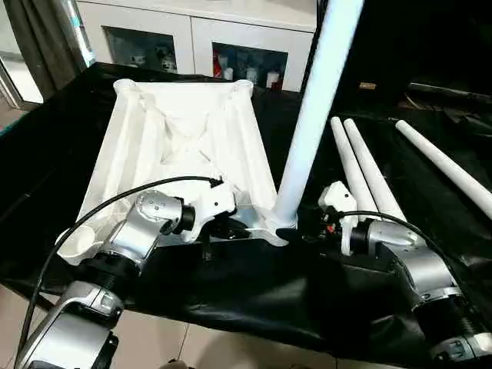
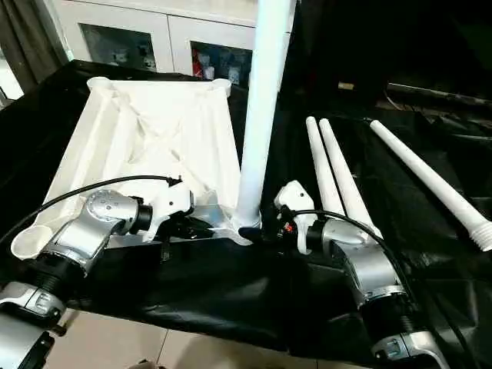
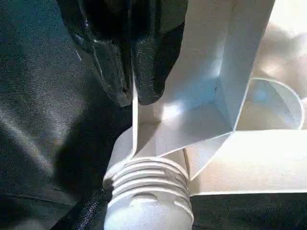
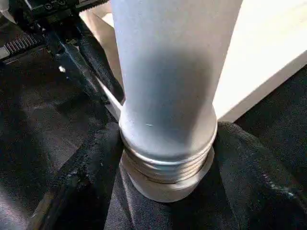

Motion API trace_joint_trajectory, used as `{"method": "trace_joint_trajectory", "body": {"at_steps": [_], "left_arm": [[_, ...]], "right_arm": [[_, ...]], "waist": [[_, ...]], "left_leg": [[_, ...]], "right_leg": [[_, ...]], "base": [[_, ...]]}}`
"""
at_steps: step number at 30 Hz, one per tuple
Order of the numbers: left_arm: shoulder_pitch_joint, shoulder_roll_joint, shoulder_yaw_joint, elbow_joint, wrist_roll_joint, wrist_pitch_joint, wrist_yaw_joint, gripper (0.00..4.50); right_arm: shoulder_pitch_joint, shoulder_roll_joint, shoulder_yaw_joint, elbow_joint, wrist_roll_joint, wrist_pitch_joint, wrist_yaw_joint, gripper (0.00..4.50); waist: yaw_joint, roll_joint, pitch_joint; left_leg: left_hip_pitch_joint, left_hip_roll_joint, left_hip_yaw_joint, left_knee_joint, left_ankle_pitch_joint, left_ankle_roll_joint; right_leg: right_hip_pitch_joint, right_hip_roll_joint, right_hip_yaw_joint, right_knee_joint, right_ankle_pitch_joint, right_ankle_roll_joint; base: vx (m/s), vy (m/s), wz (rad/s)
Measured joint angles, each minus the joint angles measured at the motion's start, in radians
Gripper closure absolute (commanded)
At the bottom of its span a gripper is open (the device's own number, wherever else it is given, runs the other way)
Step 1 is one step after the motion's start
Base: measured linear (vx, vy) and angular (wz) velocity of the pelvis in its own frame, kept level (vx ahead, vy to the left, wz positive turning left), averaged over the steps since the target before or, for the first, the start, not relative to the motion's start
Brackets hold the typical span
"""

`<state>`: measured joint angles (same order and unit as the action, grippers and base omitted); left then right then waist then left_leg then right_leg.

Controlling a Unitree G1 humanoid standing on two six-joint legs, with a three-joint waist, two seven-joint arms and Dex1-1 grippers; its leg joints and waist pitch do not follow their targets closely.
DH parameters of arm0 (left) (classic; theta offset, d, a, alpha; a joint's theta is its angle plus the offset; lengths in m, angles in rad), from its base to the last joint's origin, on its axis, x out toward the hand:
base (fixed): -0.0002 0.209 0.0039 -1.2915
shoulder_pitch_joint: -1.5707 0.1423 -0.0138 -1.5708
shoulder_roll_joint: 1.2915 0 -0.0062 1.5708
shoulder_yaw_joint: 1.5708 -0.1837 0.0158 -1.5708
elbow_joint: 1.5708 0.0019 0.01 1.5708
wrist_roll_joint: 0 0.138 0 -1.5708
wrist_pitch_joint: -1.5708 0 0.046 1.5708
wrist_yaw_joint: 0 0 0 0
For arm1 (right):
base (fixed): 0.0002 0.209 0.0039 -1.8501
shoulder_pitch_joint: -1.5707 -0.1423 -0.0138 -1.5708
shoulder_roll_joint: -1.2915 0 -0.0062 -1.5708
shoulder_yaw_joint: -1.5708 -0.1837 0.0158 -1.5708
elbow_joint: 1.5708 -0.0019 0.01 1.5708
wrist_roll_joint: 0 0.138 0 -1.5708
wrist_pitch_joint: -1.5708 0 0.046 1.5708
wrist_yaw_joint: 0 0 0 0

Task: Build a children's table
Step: Rotate leg to tighten

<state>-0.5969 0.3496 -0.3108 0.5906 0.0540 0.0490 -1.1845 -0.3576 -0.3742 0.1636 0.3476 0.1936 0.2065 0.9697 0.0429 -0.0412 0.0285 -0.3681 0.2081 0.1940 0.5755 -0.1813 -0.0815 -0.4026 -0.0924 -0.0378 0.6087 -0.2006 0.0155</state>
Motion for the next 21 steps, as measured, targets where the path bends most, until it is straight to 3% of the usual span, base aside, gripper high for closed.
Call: {"method": "trace_joint_trajectory", "body": {"at_steps": [7, 17, 21], "left_arm": [[0.003, -0.005, 0.000, -0.004, 0.003, 0.005, 0.018, 4.50], [-0.080, -0.184, 0.009, 0.129, 0.104, 0.075, 0.371, 4.50], [-0.087, -0.219, 0.010, 0.134, 0.123, 0.097, 0.439, 4.50]], "right_arm": [[0.026, 0.025, -0.024, -0.009, 0.005, -0.003, -0.024, 1.78], [-0.009, 0.299, -0.157, 0.124, -0.036, -0.050, -0.552, 1.78], [-0.028, 0.348, -0.169, 0.151, -0.056, -0.078, -0.662, 1.78]], "waist": [[0.003, 0.000, 0.000], [-0.013, -0.001, -0.001], [-0.013, 0.000, -0.002]], "left_leg": [[0.001, 0.000, 0.000, 0.000, 0.000, 0.000], [0.003, 0.000, -0.002, 0.001, 0.000, 0.000], [0.003, 0.000, -0.003, 0.001, 0.000, 0.000]], "right_leg": [[0.000, 0.000, 0.000, 0.000, 0.000, -0.001], [0.001, 0.000, 0.002, 0.001, 0.001, 0.002], [0.001, 0.000, 0.001, 0.001, 0.001, 0.002]], "base": [[0.000, 0.000, 0.00], [0.000, 0.000, 0.00], [0.000, 0.000, 0.00]]}}
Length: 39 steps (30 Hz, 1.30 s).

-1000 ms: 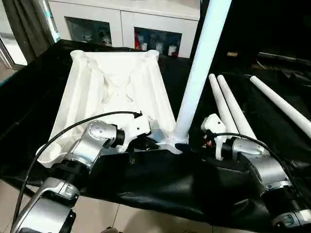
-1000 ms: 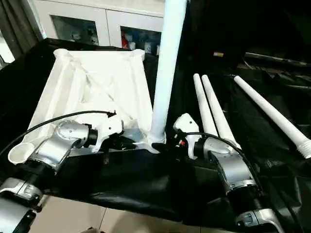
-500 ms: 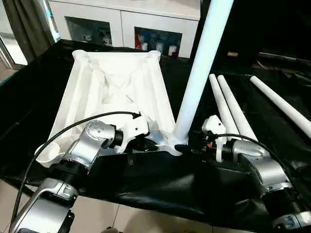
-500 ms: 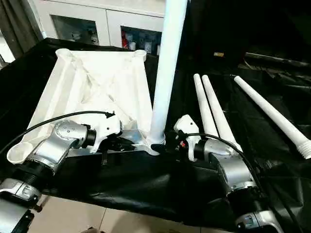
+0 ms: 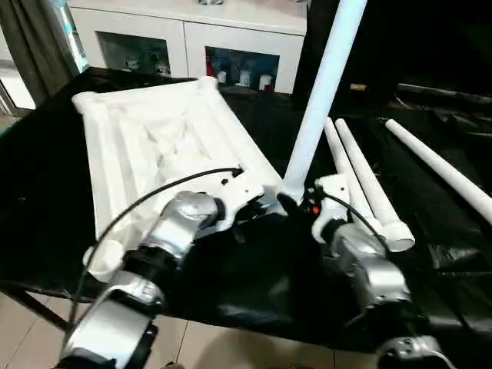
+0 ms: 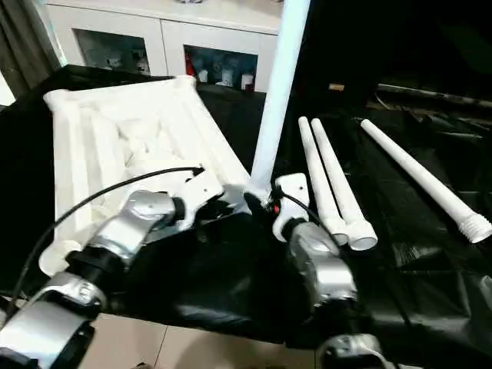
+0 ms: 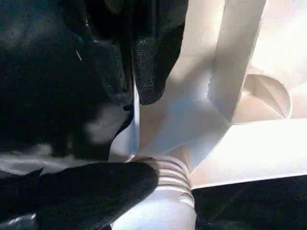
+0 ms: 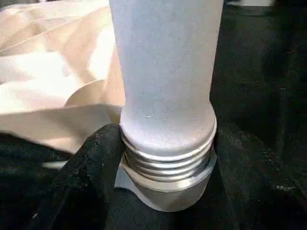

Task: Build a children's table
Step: Rotate leg to tighten

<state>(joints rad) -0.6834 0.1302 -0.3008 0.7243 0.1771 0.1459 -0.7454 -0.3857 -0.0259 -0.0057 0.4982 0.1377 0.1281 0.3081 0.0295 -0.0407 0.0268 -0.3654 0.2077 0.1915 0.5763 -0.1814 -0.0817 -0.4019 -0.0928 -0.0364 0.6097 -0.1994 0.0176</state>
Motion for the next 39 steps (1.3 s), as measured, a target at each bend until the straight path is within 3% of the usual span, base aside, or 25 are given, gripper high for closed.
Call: {"method": "trace_joint_trajectory", "body": {"at_steps": [7, 8, 10, 11, 22, 33, 39], "left_arm": [[-0.006, -0.018, 0.001, 0.008, 0.014, -0.005, 0.023, 4.50], [-0.006, -0.018, 0.001, 0.007, 0.014, -0.007, 0.021, 4.50], [-0.001, -0.011, -0.001, 0.001, 0.013, -0.017, 0.011, 4.50], [0.003, -0.005, -0.001, -0.005, 0.013, -0.022, 0.000, 4.50], [0.058, 0.103, -0.003, -0.088, -0.043, -0.089, -0.214, 4.50], [0.086, 0.152, -0.011, -0.131, -0.066, -0.116, -0.320, 4.50], [0.088, 0.154, -0.011, -0.134, -0.068, -0.116, -0.322, 4.50]], "right_arm": [[-0.007, 0.003, 0.001, 0.015, -0.029, -0.033, -0.026, 1.78], [-0.007, -0.009, 0.000, 0.015, -0.024, -0.031, -0.007, 1.43], [-0.012, -0.045, -0.001, 0.010, -0.007, -0.008, 0.046, 1.43], [-0.015, -0.064, -0.002, 0.002, 0.007, 0.017, 0.081, 1.21], [0.004, -0.262, 0.068, -0.134, 0.053, 0.069, 0.430, 1.21], [0.004, -0.332, 0.131, -0.144, 0.053, 0.092, 0.579, 1.21], [0.000, -0.327, 0.131, -0.140, 0.047, 0.089, 0.582, 1.21]], "waist": [[0.002, 0.002, -0.001], [0.003, 0.002, -0.001], [0.003, 0.002, 0.000], [0.004, 0.002, 0.000], [0.013, 0.005, 0.002], [0.024, 0.004, 0.003], [0.024, 0.004, 0.003]], "left_leg": [[-0.001, 0.000, 0.000, -0.001, 0.000, 0.000], [-0.001, 0.000, 0.000, -0.001, 0.000, 0.000], [-0.001, 0.000, 0.000, -0.001, 0.000, 0.000], [-0.001, 0.000, 0.000, -0.001, 0.000, 0.000], [-0.002, 0.000, 0.002, -0.002, 0.000, 0.000], [-0.002, 0.001, 0.003, -0.002, 0.000, 0.000], [-0.002, 0.001, 0.003, -0.002, 0.000, 0.000]], "right_leg": [[0.000, 0.000, 0.000, -0.001, 0.001, -0.002], [0.000, 0.000, 0.000, -0.001, 0.001, -0.002], [0.000, 0.000, 0.000, -0.001, 0.001, -0.002], [0.000, 0.000, -0.001, -0.001, 0.001, -0.002], [-0.001, 0.000, -0.002, -0.001, 0.000, -0.001], [-0.001, 0.000, -0.001, -0.002, 0.000, -0.001], [-0.001, 0.000, -0.001, -0.002, -0.001, -0.001]], "base": [[0.000, 0.000, 0.00], [0.000, 0.000, 0.00], [0.000, 0.000, 0.00], [0.000, 0.000, 0.00], [0.000, 0.000, 0.00], [0.000, 0.000, 0.00], [0.000, 0.000, 0.00]]}}
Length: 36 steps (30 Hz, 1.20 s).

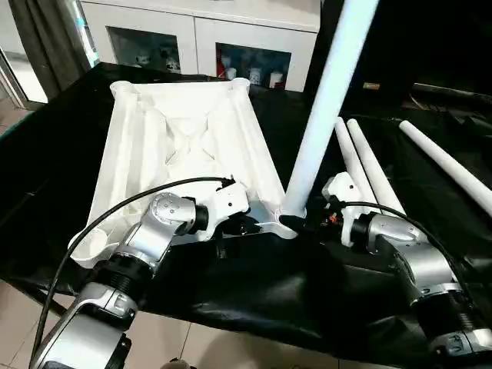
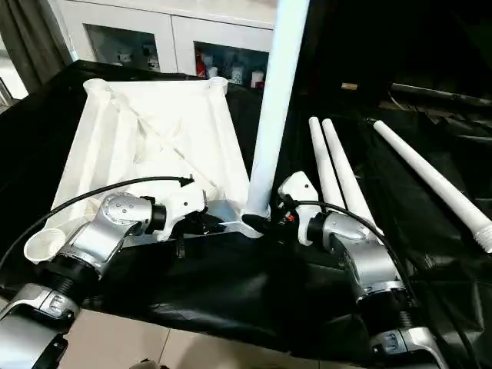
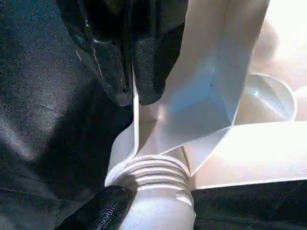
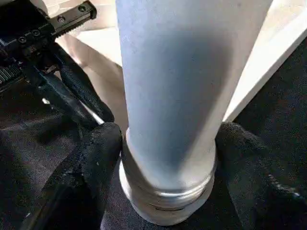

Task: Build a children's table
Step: Rotate leg to tighten

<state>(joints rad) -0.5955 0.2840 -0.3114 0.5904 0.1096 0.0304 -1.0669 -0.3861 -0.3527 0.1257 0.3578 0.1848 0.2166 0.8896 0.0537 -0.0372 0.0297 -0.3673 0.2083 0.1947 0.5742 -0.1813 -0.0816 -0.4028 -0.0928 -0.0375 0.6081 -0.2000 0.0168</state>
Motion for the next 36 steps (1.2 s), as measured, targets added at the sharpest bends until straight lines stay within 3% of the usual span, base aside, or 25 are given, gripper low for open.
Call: {"method": "trace_joint_trajectory", "body": {"at_steps": [7, 16, 21, 27, 32, 33, 36], "left_arm": [[0.003, 0.002, 0.000, -0.006, -0.001, 0.000, -0.005, 4.50], [0.001, -0.002, 0.000, 0.002, 0.001, 0.000, 0.005, 4.50], [-0.044, -0.052, 0.003, 0.082, 0.025, 0.025, 0.112, 4.50], [-0.102, -0.146, 0.015, 0.169, 0.053, 0.093, 0.276, 4.50], [-0.115, -0.174, 0.021, 0.183, 0.061, 0.115, 0.318, 4.50], [-0.116, -0.176, 0.021, 0.185, 0.061, 0.115, 0.318, 4.50], [-0.120, -0.177, 0.021, 0.191, 0.061, 0.110, 0.316, 4.50]], "right_arm": [[-0.003, 0.000, -0.002, 0.001, 0.006, 0.010, 0.004, 1.80], [0.015, 0.014, -0.008, -0.004, 0.006, 0.007, -0.010, 1.89], [0.026, 0.119, -0.056, 0.047, -0.010, -0.033, -0.217, 1.91], [-0.020, 0.261, -0.107, 0.101, -0.051, -0.006, -0.524, 1.91], [-0.039, 0.302, -0.119, 0.115, -0.072, -0.004, -0.610, 1.91], [-0.040, 0.302, -0.119, 0.116, -0.072, -0.006, -0.610, 1.35], [-0.045, 0.302, -0.120, 0.120, -0.069, -0.008, -0.600, 1.15]], "waist": [[0.000, 0.000, 0.000], [0.001, -0.001, -0.001], [-0.005, -0.005, -0.003], [-0.022, -0.007, -0.004], [-0.024, -0.007, -0.004], [-0.024, -0.007, -0.004], [-0.023, -0.006, -0.005]], "left_leg": [[0.000, 0.000, 0.000, 0.000, 0.000, 0.000], [0.001, 0.000, 0.001, 0.000, 0.000, 0.000], [0.003, 0.000, -0.001, 0.001, 0.000, 0.000], [0.003, -0.001, -0.003, 0.002, 0.000, 0.000], [0.002, -0.001, -0.004, 0.002, 0.000, 0.000], [0.002, -0.001, -0.004, 0.001, 0.000, 0.000], [0.002, -0.001, -0.004, 0.001, 0.000, 0.000]], "right_leg": [[0.000, 0.000, 0.000, 0.000, 0.000, 0.000], [0.001, 0.000, 0.000, 0.000, 0.000, 0.000], [0.002, 0.000, 0.001, 0.001, 0.000, 0.001], [0.002, 0.000, 0.001, 0.000, 0.000, 0.001], [0.002, 0.000, 0.001, 0.000, 0.000, 0.002], [0.002, 0.000, 0.001, 0.000, 0.000, 0.002], [0.002, 0.000, 0.000, 0.000, 0.000, 0.002]], "base": [[0.000, 0.000, 0.00], [0.000, 0.000, 0.00], [0.000, 0.000, 0.00], [0.000, 0.000, 0.00], [0.000, 0.000, 0.00], [0.000, 0.000, 0.00], [0.000, 0.000, 0.00]]}}
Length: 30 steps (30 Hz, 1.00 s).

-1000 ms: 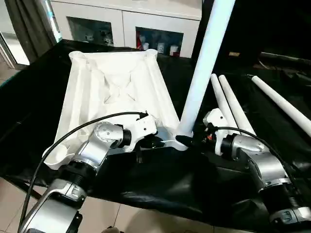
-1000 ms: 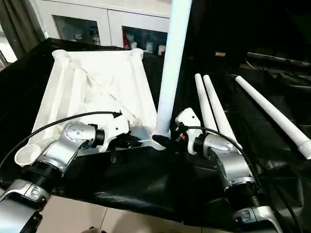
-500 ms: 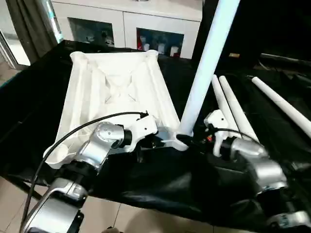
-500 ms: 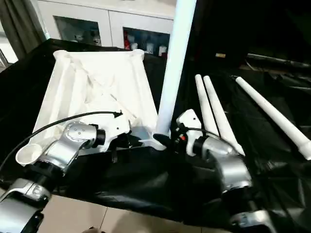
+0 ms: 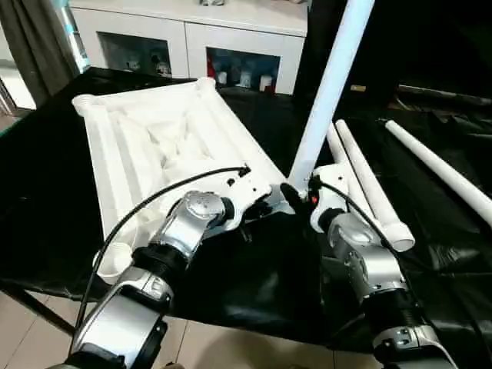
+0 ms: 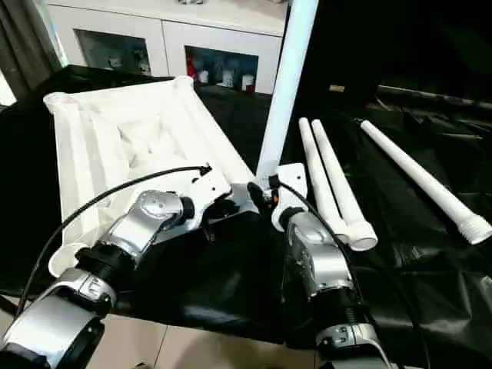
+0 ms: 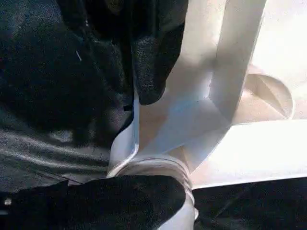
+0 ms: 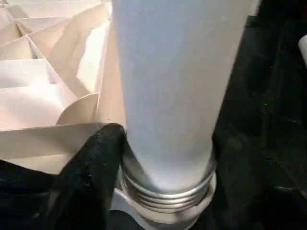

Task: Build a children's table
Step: Rotate leg to tighten

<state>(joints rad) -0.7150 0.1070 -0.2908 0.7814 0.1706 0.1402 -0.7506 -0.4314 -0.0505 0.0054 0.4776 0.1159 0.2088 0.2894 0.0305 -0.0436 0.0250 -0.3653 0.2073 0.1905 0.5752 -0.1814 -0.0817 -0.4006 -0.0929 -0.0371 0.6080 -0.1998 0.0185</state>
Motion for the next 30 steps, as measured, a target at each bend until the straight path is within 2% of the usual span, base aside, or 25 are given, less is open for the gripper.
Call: {"method": "trace_joint_trajectory", "body": {"at_steps": [2, 4, 11, 18, 25, 30], "left_arm": [[0.000, 0.000, 0.000, 0.000, 0.000, -0.007, -0.005, 4.50], [0.001, 0.006, -0.001, -0.002, -0.001, -0.015, -0.018, 4.50], [0.062, 0.103, -0.004, -0.100, -0.026, -0.067, -0.172, 4.50], [0.121, 0.192, -0.012, -0.191, -0.071, -0.107, -0.343, 4.50], [0.124, 0.213, -0.011, -0.197, -0.080, -0.107, -0.375, 4.50], [0.124, 0.216, -0.011, -0.197, -0.082, -0.107, -0.379, 4.50]], "right_arm": [[0.002, -0.008, -0.001, 0.006, 0.000, 0.008, 0.015, 0.86], [0.004, -0.025, 0.001, 0.004, 0.003, 0.015, 0.055, 0.77], [0.050, -0.192, 0.089, -0.052, 0.009, 0.010, 0.351, 0.77], [0.061, -0.278, 0.125, -0.113, 0.044, 0.009, 0.548, 0.77], [0.061, -0.311, 0.135, -0.122, 0.052, 0.002, 0.629, 0.77], [0.061, -0.302, 0.137, -0.122, 0.057, -0.002, 0.635, 1.35]], "waist": [[0.001, 0.000, 0.000], [0.002, 0.000, 0.000], [0.003, 0.002, 0.001], [0.009, 0.002, 0.002], [0.010, 0.002, 0.002], [0.010, 0.002, 0.002]], "left_leg": [[0.000, 0.000, 0.000, 0.000, 0.000, 0.000], [-0.001, 0.000, 0.000, -0.001, 0.000, 0.000], [-0.002, 0.001, 0.000, -0.003, 0.000, 0.000], [-0.003, 0.001, 0.003, -0.003, 0.000, 0.000], [-0.003, 0.001, 0.005, -0.002, 0.000, 0.000], [-0.003, 0.001, 0.005, -0.002, 0.000, 0.000]], "right_leg": [[0.000, 0.000, 0.000, 0.000, 0.000, 0.000], [-0.001, 0.000, -0.001, 0.000, 0.000, 0.000], [-0.002, 0.001, -0.001, 0.000, 0.001, -0.001], [-0.003, 0.000, -0.001, -0.001, -0.002, -0.002], [-0.003, 0.000, 0.000, -0.001, -0.002, -0.002], [-0.003, 0.000, 0.000, -0.001, -0.002, -0.002]], "base": [[0.000, 0.000, 0.00], [0.000, 0.000, 0.00], [0.000, 0.000, 0.00], [0.000, 0.000, 0.00], [0.000, 0.000, 0.00], [0.000, 0.000, 0.00]]}}
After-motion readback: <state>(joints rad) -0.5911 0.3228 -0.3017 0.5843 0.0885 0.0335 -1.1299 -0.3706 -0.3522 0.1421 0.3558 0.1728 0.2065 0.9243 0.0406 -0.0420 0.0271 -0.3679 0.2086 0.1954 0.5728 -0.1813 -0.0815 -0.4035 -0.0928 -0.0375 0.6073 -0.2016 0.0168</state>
